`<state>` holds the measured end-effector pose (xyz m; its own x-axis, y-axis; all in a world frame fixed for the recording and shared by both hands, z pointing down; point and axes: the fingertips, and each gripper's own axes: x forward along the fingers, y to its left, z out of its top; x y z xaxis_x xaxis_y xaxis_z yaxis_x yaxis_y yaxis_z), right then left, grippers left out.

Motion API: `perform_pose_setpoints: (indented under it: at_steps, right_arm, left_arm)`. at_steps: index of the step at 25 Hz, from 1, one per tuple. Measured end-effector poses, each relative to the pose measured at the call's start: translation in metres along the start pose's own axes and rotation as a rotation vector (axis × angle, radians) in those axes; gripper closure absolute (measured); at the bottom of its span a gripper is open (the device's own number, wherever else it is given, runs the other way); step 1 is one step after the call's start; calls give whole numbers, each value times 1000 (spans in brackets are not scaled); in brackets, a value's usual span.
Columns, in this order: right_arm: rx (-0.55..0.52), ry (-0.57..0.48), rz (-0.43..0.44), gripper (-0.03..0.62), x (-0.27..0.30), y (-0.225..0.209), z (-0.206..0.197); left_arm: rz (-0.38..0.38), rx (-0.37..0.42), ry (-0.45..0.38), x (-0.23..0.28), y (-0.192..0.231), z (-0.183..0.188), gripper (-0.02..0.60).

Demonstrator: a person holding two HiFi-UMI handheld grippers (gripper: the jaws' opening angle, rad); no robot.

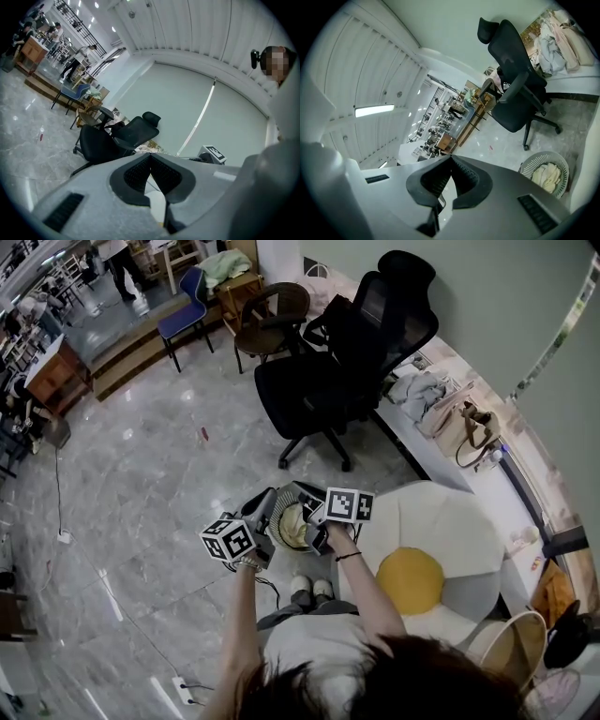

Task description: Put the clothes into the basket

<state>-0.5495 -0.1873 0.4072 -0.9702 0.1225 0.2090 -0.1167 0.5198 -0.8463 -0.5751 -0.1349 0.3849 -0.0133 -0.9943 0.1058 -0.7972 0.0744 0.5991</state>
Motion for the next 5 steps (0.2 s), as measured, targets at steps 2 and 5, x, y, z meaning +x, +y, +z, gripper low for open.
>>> perform_pose_setpoints:
  at_steps: [2, 5]
  right_arm:
    - [9, -4, 4, 586, -1, 0, 0]
    - [15, -1, 2, 586, -3, -1, -1]
  left_arm:
    - [3, 2, 4, 0, -1, -1, 571]
    - [4, 4, 9, 0, -3, -3, 571]
